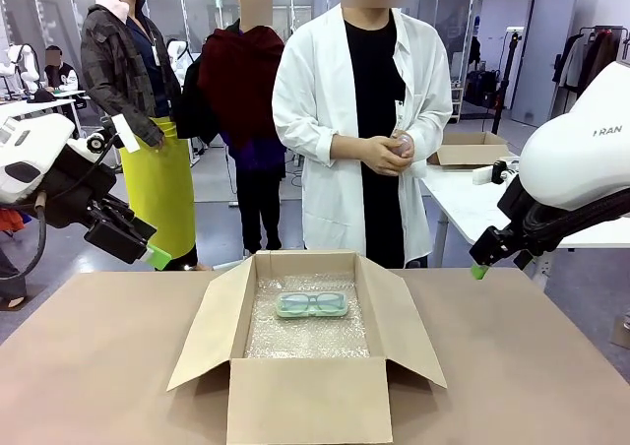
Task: Pack the glasses set securely to prepare it for shipping.
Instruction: Put the Glasses case from the right side of the table into the Package Box.
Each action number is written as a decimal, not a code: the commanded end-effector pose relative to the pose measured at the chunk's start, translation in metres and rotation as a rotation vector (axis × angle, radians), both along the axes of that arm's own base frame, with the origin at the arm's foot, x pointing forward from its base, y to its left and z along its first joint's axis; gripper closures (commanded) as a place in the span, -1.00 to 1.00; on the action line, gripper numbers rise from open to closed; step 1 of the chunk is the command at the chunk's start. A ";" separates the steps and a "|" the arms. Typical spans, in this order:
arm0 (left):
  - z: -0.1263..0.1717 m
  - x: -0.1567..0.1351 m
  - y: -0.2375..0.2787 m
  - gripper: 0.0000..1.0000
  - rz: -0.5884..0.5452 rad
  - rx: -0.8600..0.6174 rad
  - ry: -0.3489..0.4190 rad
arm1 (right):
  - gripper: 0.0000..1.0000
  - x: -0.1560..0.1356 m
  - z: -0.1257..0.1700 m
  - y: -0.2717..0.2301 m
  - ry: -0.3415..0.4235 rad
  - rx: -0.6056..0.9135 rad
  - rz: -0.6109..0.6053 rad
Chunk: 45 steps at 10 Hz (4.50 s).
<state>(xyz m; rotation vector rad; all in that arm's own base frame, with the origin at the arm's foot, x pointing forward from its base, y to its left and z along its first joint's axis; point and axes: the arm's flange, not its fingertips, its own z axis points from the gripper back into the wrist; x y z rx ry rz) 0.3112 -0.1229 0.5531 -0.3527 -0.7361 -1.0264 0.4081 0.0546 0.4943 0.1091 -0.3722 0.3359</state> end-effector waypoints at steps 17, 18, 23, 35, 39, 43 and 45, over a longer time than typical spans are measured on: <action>0.000 0.000 0.002 -1.00 -0.014 -0.013 0.003 | -0.99 0.000 0.000 -0.001 -0.008 0.004 0.022; 0.000 0.000 0.002 -1.00 -0.014 -0.013 0.003 | -0.99 0.000 0.000 -0.001 -0.008 0.004 0.022; 0.000 0.000 0.002 -1.00 -0.014 -0.013 0.003 | -0.99 0.000 0.000 -0.001 -0.008 0.004 0.022; 0.000 0.000 0.002 -1.00 -0.014 -0.013 0.003 | -0.99 0.000 0.000 -0.001 -0.008 0.004 0.022; 0.000 0.000 0.002 -1.00 -0.014 -0.013 0.003 | -0.99 0.000 0.000 -0.001 -0.008 0.004 0.022; 0.000 0.000 0.002 -1.00 -0.014 -0.013 0.003 | -0.99 0.000 0.000 -0.001 -0.008 0.004 0.022; 0.000 0.000 0.002 -1.00 -0.014 -0.013 0.003 | -0.99 0.000 0.000 -0.001 -0.008 0.004 0.022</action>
